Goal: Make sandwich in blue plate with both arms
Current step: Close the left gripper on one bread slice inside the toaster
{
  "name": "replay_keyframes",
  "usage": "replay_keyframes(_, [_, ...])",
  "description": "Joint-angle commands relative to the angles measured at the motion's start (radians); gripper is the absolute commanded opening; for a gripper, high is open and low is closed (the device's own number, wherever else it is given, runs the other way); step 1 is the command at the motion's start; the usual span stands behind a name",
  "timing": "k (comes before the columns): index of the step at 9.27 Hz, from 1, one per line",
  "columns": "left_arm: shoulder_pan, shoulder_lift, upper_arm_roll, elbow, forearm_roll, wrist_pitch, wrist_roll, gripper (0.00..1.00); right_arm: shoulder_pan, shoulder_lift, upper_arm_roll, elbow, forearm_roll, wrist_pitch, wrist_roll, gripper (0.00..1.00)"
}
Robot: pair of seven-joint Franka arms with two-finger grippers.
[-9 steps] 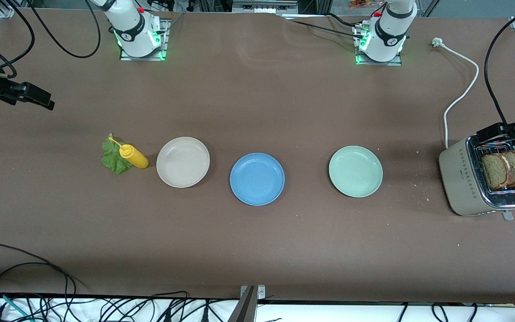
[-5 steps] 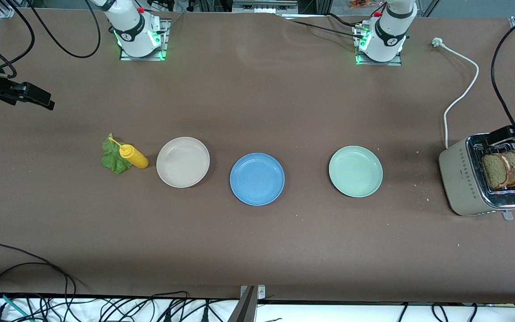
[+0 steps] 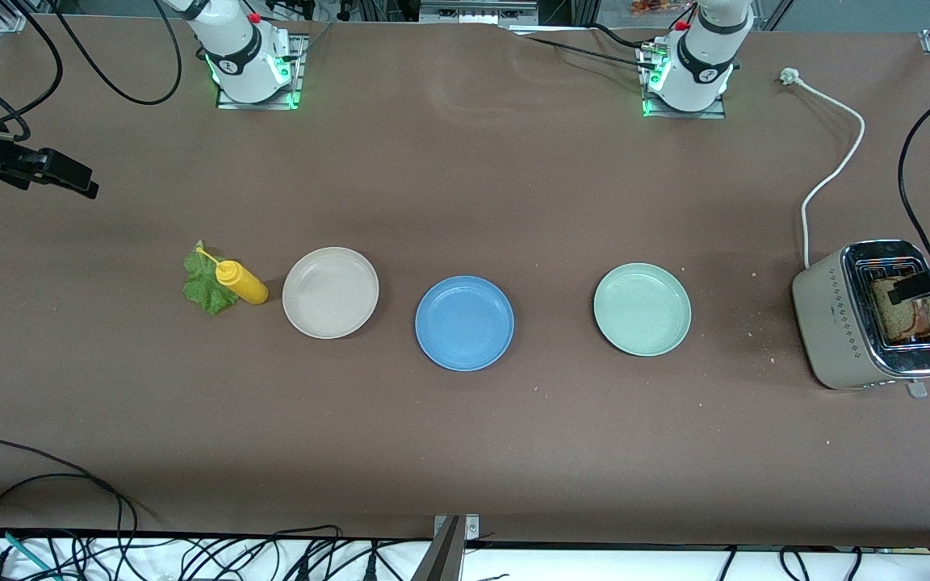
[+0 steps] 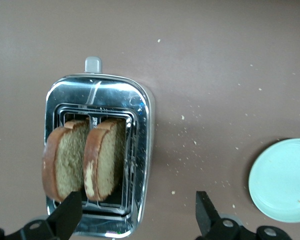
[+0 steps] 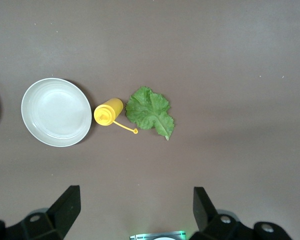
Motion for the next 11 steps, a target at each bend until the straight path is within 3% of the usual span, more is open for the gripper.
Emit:
replay_keyframes(1, [0.034,0.08,-0.009,0.008,0.087,0.072,0.007,1.0,-0.005,-0.011,0.002,-0.01,0.017,-0.001,0.004,1.0])
replay_keyframes(7, [0.084,0.169,-0.007,-0.006,0.102,0.086,0.004,1.0,-0.005,-0.011,0.002,-0.01,0.017,-0.003,0.002,1.0])
replay_keyframes(8, [0.083,0.172,-0.007,-0.006,0.102,0.086,-0.005,0.84,-0.005,-0.011,0.002,-0.01,0.017,-0.004,0.004,1.0])
replay_keyframes(11, [0.074,0.179,-0.009,-0.005,0.101,0.068,-0.009,0.2,-0.005,-0.011,0.002,-0.01,0.017,-0.004,0.002,1.0])
